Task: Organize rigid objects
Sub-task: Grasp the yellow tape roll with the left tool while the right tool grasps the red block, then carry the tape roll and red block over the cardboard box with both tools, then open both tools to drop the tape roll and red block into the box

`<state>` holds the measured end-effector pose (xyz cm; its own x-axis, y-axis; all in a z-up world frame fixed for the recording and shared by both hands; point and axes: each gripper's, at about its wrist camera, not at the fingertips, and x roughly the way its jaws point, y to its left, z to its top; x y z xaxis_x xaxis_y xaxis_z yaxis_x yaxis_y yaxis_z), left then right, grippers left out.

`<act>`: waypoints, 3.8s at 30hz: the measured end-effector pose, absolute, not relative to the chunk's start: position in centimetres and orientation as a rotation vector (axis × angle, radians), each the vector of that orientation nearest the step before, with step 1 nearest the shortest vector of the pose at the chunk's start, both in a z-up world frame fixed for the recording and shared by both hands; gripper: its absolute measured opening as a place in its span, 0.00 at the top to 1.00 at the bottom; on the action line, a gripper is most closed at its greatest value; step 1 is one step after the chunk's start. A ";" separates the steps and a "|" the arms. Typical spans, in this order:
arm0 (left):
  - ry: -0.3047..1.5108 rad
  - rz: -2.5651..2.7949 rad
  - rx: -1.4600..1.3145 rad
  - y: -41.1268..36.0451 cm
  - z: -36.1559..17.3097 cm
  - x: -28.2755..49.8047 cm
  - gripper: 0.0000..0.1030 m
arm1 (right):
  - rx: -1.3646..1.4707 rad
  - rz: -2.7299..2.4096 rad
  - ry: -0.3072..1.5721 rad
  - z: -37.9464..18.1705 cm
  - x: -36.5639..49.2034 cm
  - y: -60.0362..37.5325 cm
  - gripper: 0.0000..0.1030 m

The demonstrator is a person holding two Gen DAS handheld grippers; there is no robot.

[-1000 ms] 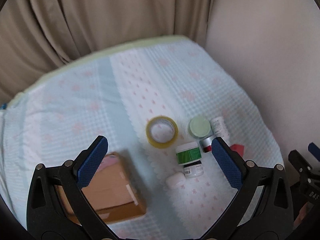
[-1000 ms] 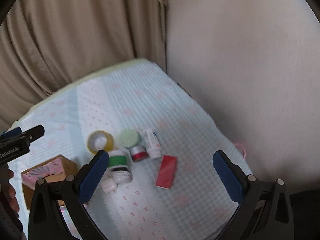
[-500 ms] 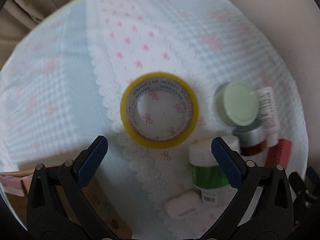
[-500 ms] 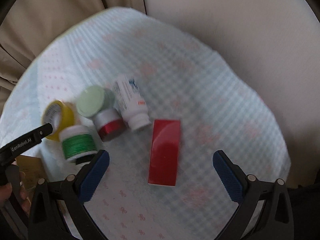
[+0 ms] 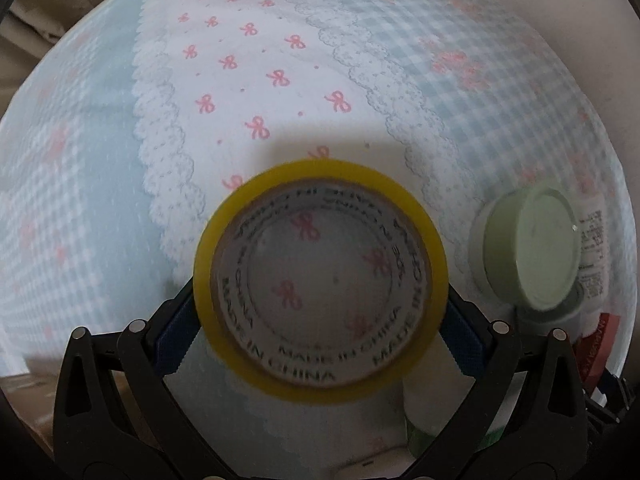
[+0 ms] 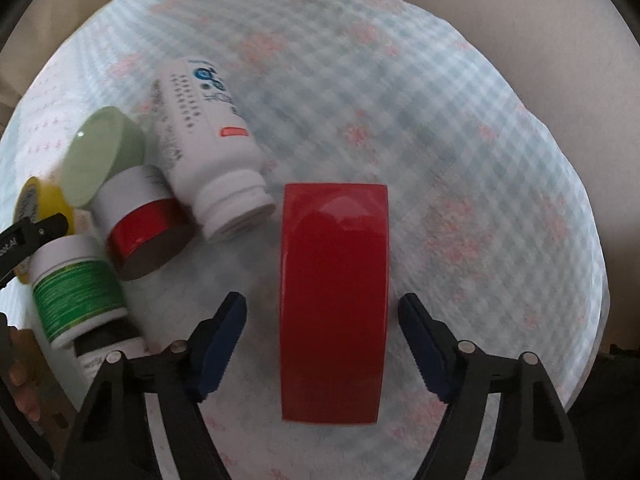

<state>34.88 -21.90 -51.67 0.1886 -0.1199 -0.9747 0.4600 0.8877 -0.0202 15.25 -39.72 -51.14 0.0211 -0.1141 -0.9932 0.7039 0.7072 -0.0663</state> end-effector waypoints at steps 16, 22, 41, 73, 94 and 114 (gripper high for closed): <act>1.292 -0.417 0.320 -22.8 -50.1 34.0 0.06 | 0.521 -0.718 1.429 -52.5 16.2 -41.7 0.63; 1.247 -0.423 0.312 -22.5 -46.6 32.9 0.06 | 0.569 -0.711 1.378 -50.5 14.8 -42.3 0.63; 1.006 -0.352 0.172 -14.8 -23.8 24.6 0.06 | 0.475 -0.539 1.132 -30.0 12.1 -40.8 0.63; 1.147 -0.189 0.106 17.2 -26.0 23.1 0.06 | 0.345 -0.007 1.181 -24.2 19.9 -8.9 0.63; 1.465 -0.385 0.394 12.1 -45.9 28.9 0.06 | 0.356 0.008 1.568 -44.9 26.4 -5.6 0.63; 1.432 -0.400 0.371 11.7 -45.3 28.4 0.00 | 0.371 0.092 1.584 -46.6 27.2 -6.8 0.00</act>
<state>28.37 11.67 -45.34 0.0949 -0.0431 -0.9945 0.4784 0.8781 0.0076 27.25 -6.78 -46.56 -0.0036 0.2903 -0.9569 0.1781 0.9418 0.2850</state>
